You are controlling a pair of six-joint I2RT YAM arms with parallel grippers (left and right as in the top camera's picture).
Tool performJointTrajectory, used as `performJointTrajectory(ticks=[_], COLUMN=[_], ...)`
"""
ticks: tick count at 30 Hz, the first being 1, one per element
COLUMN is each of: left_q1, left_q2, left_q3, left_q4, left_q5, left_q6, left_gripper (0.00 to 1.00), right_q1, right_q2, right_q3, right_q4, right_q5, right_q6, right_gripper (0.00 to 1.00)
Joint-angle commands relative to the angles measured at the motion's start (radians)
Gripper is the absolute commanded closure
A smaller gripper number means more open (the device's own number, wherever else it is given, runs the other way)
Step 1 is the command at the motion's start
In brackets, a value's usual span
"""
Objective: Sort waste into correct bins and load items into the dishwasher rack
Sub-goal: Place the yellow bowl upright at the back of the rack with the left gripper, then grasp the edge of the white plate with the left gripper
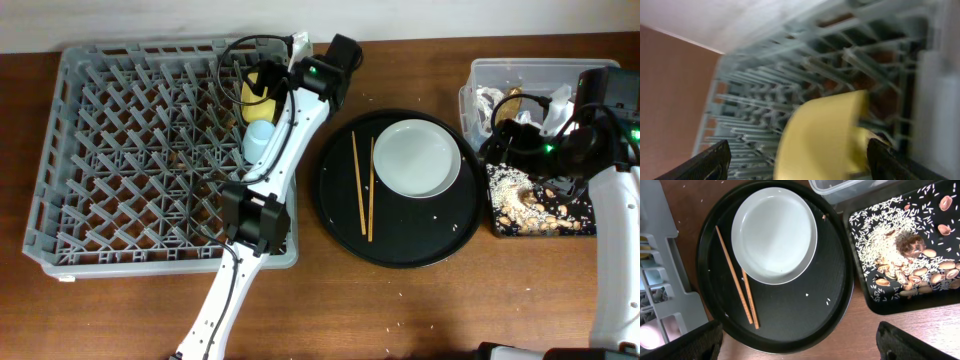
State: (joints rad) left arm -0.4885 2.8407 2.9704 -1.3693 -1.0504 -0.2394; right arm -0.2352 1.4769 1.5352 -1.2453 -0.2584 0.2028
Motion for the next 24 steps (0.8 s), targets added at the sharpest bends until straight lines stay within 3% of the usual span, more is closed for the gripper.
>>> performJointTrajectory(ticks=[1, 5, 6, 8, 11, 14, 20, 22, 23, 24], left_q1=[0.043, 0.039, 0.019, -0.011, -0.096, -0.196, -0.277, -0.277, -0.277, -0.278], left_q2=[-0.098, -0.184, -0.193, -0.185, -0.185, -0.185, -0.185, -0.185, -0.185, -0.185], left_q3=[0.088, 0.105, 0.105, 0.069, -0.113, -0.304, -0.462, -0.485, -0.494, -0.513], left_q4=[-0.033, -0.081, -0.106, -0.116, -0.055, 0.014, 0.111, 0.125, 0.129, 0.144], left_q5=[0.283, 0.396, 0.734, 1.067, 1.088, 1.083, 1.077, 1.049, 1.046, 1.047], left_q6=[0.032, 0.032, 0.032, 0.029, -0.137, -0.289, -0.295, -0.295, -0.295, -0.295], left_gripper=[0.13, 0.05, 0.06, 0.21, 0.24, 0.37, 0.56, 0.58, 0.62, 0.76], right_q1=[-0.001, -0.001, -0.001, -0.001, -0.001, -0.001, -0.001, -0.001, -0.001, -0.001], right_q2=[0.003, 0.003, 0.003, 0.003, 0.003, 0.003, 0.003, 0.003, 0.003, 0.003], right_q3=[0.006, 0.006, 0.006, 0.006, 0.006, 0.006, 0.006, 0.006, 0.006, 0.006], right_q4=[0.000, 0.000, 0.000, 0.000, 0.000, 0.000, 0.000, 0.000, 0.000, 0.000], right_q5=[0.009, 0.009, 0.009, 0.009, 0.009, 0.009, 0.009, 0.009, 0.009, 0.009], right_q6=[-0.004, -0.004, -0.004, -0.004, -0.004, -0.004, -0.004, -0.004, -0.004, -0.004], right_gripper=[0.02, 0.02, 0.02, 0.01, 0.02, 0.02, 0.02, 0.02, 0.02, 0.02])
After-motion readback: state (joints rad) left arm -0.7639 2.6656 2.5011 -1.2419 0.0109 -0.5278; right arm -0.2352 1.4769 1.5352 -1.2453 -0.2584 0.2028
